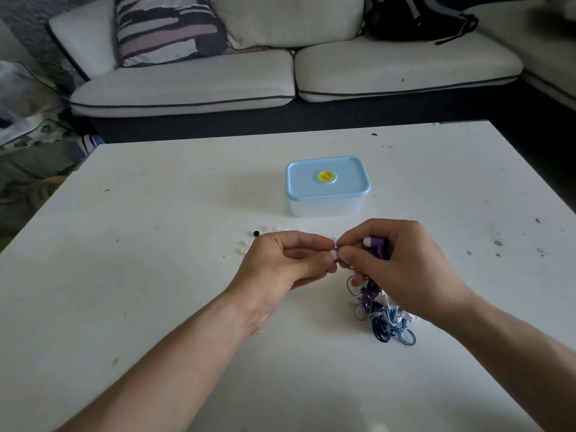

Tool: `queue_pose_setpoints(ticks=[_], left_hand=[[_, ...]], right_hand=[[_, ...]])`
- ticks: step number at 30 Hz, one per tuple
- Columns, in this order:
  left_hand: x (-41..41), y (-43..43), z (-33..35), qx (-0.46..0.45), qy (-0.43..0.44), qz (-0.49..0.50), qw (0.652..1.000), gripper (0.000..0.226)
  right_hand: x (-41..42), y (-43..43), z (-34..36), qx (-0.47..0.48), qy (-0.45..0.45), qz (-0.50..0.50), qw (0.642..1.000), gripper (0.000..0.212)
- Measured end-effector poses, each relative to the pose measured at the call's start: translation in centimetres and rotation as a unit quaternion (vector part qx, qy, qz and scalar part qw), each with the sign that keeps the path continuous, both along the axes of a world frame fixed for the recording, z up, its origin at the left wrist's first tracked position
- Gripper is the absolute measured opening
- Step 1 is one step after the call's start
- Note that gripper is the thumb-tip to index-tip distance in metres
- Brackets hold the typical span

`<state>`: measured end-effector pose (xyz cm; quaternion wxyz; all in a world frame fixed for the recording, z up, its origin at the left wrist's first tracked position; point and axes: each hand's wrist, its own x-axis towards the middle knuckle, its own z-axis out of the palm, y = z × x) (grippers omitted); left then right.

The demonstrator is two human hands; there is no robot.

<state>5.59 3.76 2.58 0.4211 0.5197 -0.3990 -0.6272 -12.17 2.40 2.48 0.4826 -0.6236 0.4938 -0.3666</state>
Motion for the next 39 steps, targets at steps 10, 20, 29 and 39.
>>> queue_pose_setpoints(ticks=[10, 20, 29, 39], left_hand=[[0.2, -0.2, 0.4, -0.008, 0.027, -0.033, 0.999, 0.016], [0.1, -0.2, 0.3, -0.01, 0.016, -0.024, 1.0, 0.019], [-0.1, 0.0, 0.2, -0.05, -0.047, 0.006, 0.998, 0.009], [-0.4, 0.1, -0.1, -0.069, -0.038, 0.028, 0.997, 0.016]], right_hand=[[-0.7, -0.7, -0.1, 0.123, -0.141, 0.072, 0.98, 0.016], [-0.8, -0.9, -0.8, 0.191, -0.203, 0.066, 0.958, 0.023], [-0.5, -0.7, -0.8, 0.082, -0.114, 0.005, 0.99, 0.009], [-0.3, -0.4, -0.6, 0.052, -0.097, -0.011, 0.994, 0.011]])
